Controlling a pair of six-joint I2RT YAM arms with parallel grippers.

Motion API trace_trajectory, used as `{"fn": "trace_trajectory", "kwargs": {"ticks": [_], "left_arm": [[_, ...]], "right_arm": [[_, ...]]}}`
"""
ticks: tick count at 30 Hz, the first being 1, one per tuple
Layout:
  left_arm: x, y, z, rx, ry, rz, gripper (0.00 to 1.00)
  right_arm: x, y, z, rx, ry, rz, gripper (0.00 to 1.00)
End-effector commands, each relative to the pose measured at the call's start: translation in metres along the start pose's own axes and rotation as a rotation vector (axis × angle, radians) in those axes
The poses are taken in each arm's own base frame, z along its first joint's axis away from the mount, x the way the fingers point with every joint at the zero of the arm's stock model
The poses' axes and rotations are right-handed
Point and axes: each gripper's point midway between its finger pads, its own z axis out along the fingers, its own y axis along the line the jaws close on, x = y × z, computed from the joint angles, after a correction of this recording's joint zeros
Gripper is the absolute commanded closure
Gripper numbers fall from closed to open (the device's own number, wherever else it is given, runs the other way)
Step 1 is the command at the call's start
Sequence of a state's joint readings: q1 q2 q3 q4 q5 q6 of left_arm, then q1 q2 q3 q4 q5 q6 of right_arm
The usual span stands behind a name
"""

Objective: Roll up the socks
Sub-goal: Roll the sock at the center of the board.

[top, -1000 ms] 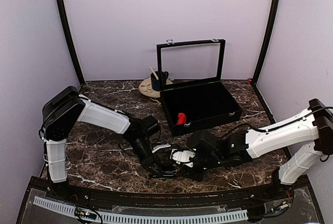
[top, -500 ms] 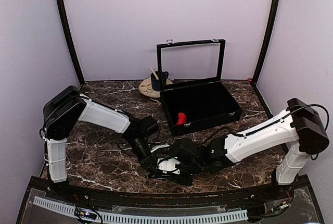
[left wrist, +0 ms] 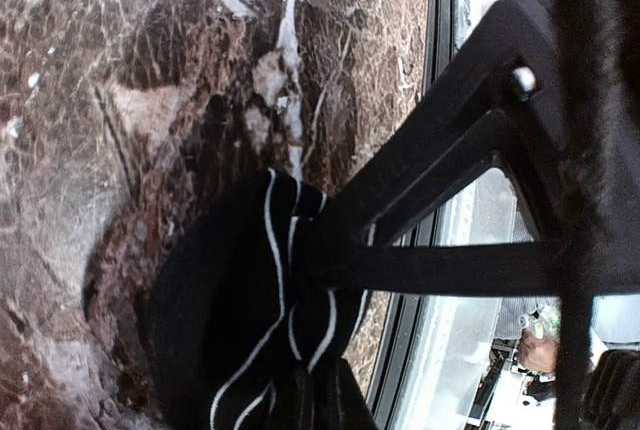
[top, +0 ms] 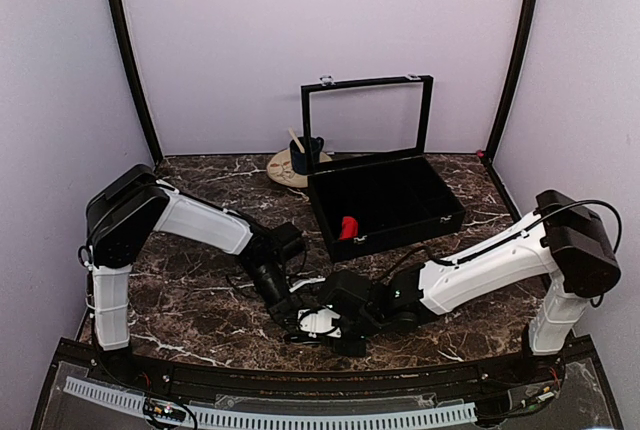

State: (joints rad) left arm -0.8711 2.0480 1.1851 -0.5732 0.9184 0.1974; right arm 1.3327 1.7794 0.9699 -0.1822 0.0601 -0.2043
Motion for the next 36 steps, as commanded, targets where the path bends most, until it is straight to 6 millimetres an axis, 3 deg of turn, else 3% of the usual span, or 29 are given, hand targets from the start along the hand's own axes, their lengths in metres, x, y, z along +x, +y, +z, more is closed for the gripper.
{"fn": "trace_trajectory", "kwargs": {"ticks": [1,10,21,27,36], "left_arm": [[0.016,0.015,0.007,-0.041,0.061,-0.047,1.0],[0.017,0.02,0.005,-0.062,0.053,-0.074,1.0],[0.001,0.025,-0.026,-0.136,-0.171,-0.13,0.77],[-0.003,0.022,-0.041,-0.189,-0.288,-0.131,0.74],[-0.008,0.038,-0.065,-0.36,-0.451,-0.145,0.72]], "right_arm": [[-0.009,-0.002,0.006,0.014,-0.018,-0.009,0.81],[0.009,-0.001,0.015,-0.031,0.044,0.027,1.0],[0.028,-0.003,0.013,-0.086,0.078,0.139,1.0],[0.031,-0.005,0.011,-0.123,0.083,0.186,1.0],[0.031,-0.003,0.005,-0.241,0.092,0.26,1.0]]}}
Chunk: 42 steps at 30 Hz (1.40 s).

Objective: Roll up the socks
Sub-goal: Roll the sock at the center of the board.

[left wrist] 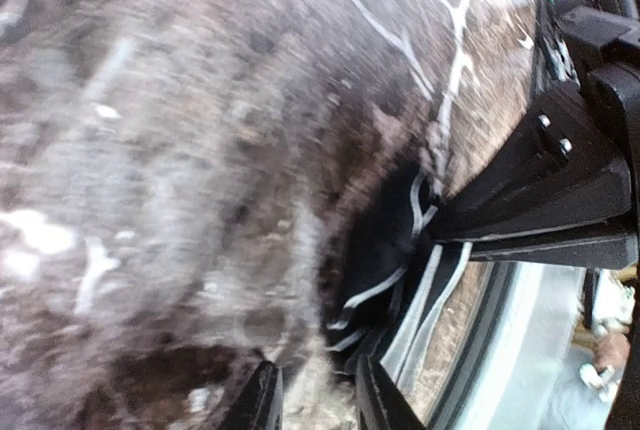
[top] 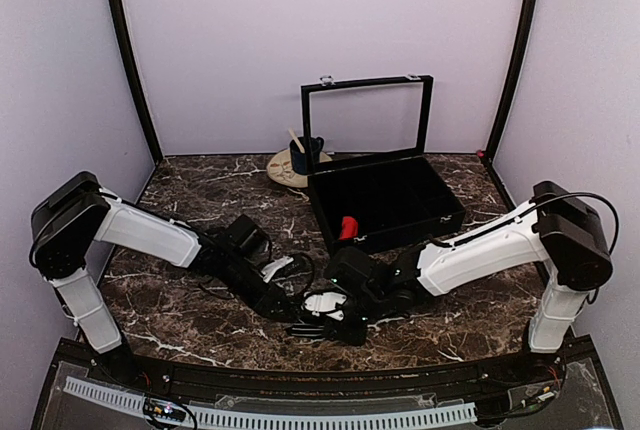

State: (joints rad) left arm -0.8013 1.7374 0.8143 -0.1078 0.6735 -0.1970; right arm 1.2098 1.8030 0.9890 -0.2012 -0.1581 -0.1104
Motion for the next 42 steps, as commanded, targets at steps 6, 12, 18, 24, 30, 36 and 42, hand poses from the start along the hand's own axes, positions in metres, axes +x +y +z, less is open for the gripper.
{"fn": "trace_trajectory", "kwargs": {"ticks": [6,12,18,24,30,36,42], "left_arm": [[-0.028,0.013,-0.027,-0.173,-0.257,0.039,0.72],[-0.033,-0.006,-0.028,-0.276,-0.323,0.227,0.7],[-0.023,-0.019,-0.017,-0.338,-0.319,0.332,0.69],[-0.019,-0.029,-0.02,-0.395,-0.346,0.42,0.69],[-0.016,-0.05,-0.018,-0.401,-0.344,0.555,0.67],[-0.012,-0.067,-0.01,-0.401,-0.297,0.685,0.67],[-0.002,-0.076,0.005,-0.396,-0.234,0.801,0.66]], "right_arm": [[0.031,0.003,-0.003,-0.162,0.125,0.139,1.0],[0.035,0.0,-0.008,-0.287,0.147,0.241,1.0],[0.037,-0.003,-0.01,-0.384,0.178,0.307,1.0],[0.033,-0.003,-0.008,-0.48,0.197,0.371,1.0],[0.031,-0.001,-0.004,-0.55,0.22,0.421,1.0],[0.032,-0.006,-0.002,-0.557,0.234,0.461,1.0],[0.032,-0.008,-0.003,-0.567,0.237,0.497,1.0]]}}
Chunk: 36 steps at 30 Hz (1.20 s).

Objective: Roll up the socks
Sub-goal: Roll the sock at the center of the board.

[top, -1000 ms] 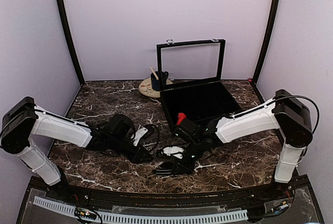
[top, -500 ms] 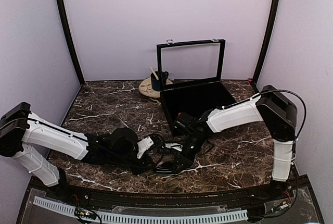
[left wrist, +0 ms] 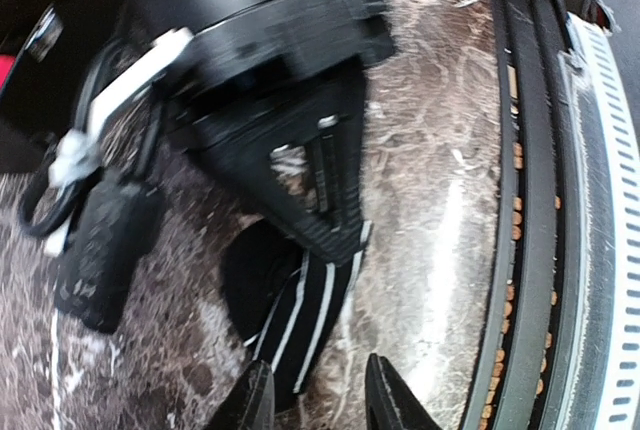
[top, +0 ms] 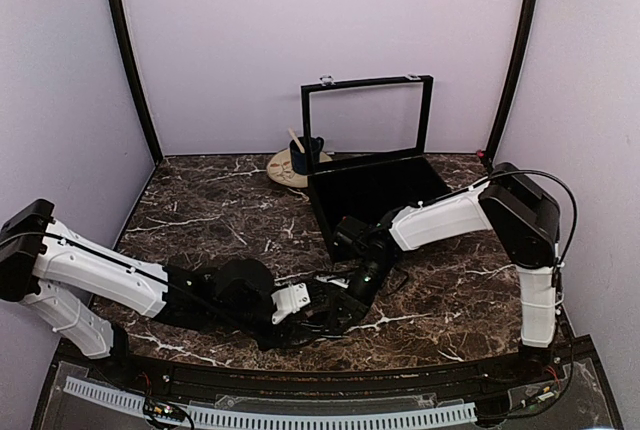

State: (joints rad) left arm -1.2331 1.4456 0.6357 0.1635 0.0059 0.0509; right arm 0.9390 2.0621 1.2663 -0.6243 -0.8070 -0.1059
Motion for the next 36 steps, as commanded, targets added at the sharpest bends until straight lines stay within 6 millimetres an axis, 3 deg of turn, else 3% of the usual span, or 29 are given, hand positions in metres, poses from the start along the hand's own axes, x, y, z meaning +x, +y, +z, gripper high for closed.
{"fn": "trace_trajectory", "kwargs": {"ticks": [1,5,10,19,36], "left_arm": [[-0.002,-0.009,0.005,0.011,0.024,0.118,0.66],[0.007,-0.013,0.015,0.011,0.069,0.178,0.66],[0.016,-0.003,0.025,-0.065,0.122,0.245,0.66],[0.009,0.012,0.03,-0.154,0.104,0.31,0.66],[0.024,-0.003,0.046,-0.058,0.162,0.34,0.68]], "right_arm": [[0.016,-0.012,0.006,0.013,0.057,0.089,1.0],[0.017,-0.012,0.006,0.006,0.057,0.101,1.0],[0.017,-0.009,0.006,-0.01,0.056,0.105,1.0],[0.02,-0.008,0.007,-0.021,0.064,0.112,1.0],[0.019,-0.009,0.008,-0.035,0.078,0.109,1.0]]}}
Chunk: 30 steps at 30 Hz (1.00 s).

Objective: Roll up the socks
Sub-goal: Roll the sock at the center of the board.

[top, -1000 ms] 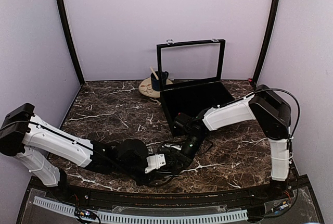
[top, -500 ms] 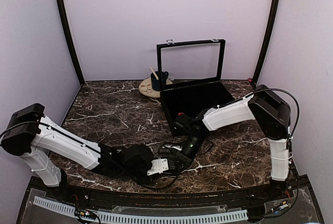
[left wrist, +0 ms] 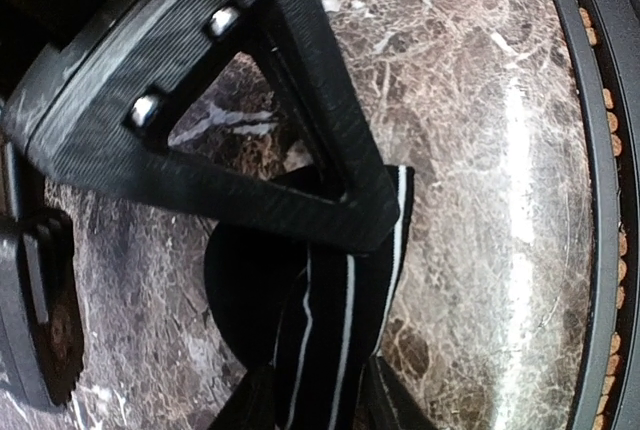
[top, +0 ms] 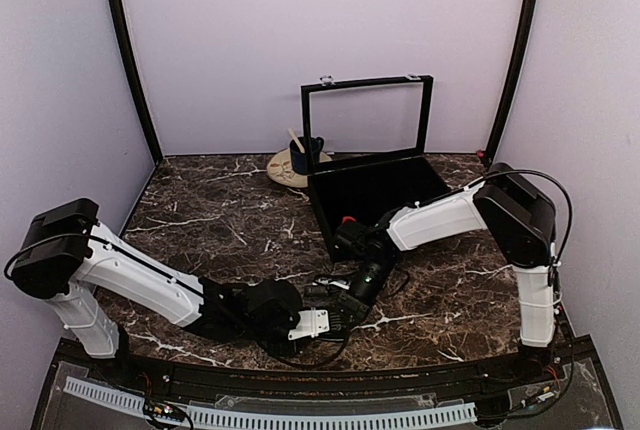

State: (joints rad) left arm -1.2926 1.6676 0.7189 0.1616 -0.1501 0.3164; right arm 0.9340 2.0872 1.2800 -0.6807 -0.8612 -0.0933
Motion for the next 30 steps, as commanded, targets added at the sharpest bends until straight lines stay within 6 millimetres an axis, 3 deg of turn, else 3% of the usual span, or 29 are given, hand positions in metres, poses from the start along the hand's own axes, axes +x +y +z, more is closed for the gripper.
{"fn": "trace_trajectory", "kwargs": {"ticks": [1,11,15,21,30], "left_arm": [[-0.005,-0.004,0.003,0.03,0.006,0.025,0.69],[0.007,-0.007,0.01,0.104,0.067,0.009,1.0],[0.012,-0.009,0.011,0.145,0.085,-0.009,1.0],[0.017,-0.015,0.01,0.213,0.124,-0.042,1.0],[0.02,-0.02,0.006,0.305,0.189,-0.128,1.0]], "right_arm": [[0.01,-0.015,0.005,0.024,0.043,0.043,1.0],[0.01,-0.018,0.002,0.026,0.044,0.05,1.0],[0.008,-0.02,0.0,0.029,0.043,0.053,1.0],[0.004,-0.021,-0.006,0.029,0.023,0.052,0.87],[-0.009,-0.011,-0.026,-0.004,-0.095,0.046,0.76]]}}
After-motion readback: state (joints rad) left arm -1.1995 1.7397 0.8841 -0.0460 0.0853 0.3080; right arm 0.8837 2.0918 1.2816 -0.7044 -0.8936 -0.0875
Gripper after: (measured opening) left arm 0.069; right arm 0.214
